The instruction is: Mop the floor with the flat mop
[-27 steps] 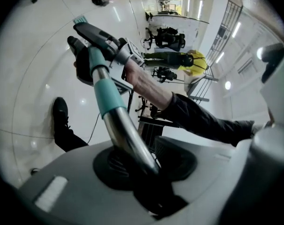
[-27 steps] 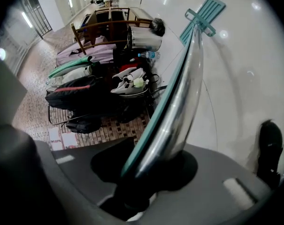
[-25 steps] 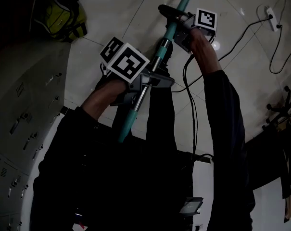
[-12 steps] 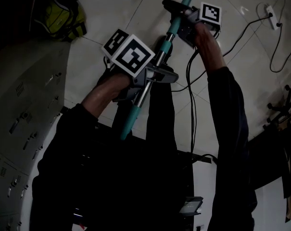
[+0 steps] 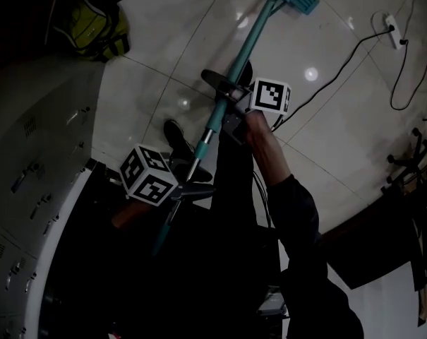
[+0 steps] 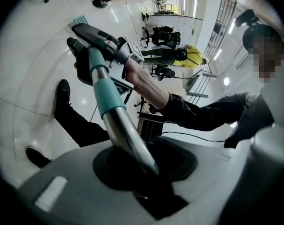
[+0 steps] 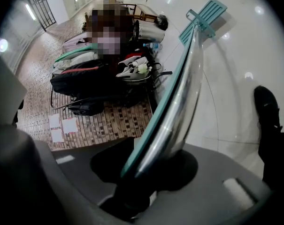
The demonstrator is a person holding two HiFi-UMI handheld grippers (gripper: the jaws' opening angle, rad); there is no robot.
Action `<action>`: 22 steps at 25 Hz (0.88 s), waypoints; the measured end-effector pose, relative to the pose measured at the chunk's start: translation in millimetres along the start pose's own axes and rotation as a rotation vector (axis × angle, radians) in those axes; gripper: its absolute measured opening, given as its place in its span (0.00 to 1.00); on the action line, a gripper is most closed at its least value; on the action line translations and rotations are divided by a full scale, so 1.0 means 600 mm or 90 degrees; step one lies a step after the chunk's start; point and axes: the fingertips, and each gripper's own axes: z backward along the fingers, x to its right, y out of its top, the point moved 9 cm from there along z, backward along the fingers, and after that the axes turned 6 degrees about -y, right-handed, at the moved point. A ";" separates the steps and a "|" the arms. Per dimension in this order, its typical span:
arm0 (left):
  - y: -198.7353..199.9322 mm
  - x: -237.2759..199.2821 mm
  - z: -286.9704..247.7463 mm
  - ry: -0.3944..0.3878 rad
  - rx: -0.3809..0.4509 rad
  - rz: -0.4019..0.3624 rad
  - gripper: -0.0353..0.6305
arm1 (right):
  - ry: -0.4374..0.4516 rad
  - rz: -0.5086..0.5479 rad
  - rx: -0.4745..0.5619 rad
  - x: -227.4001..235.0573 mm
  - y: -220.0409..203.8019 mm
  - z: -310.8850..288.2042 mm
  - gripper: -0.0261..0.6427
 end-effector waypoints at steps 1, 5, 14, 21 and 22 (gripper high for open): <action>-0.026 0.002 0.002 -0.003 0.000 0.002 0.27 | 0.000 -0.011 -0.003 -0.003 -0.028 -0.001 0.25; -0.115 0.011 0.007 0.023 -0.026 -0.004 0.27 | -0.003 -0.024 -0.025 -0.005 -0.118 0.000 0.26; -0.187 0.024 -0.001 0.012 -0.038 0.002 0.27 | -0.018 -0.071 -0.006 -0.009 -0.197 0.017 0.23; -0.227 0.030 0.000 0.023 -0.051 0.003 0.27 | -0.035 -0.057 -0.024 -0.008 -0.237 0.020 0.23; -0.233 0.031 0.001 0.023 -0.050 0.005 0.27 | -0.038 -0.054 -0.027 -0.008 -0.242 0.019 0.23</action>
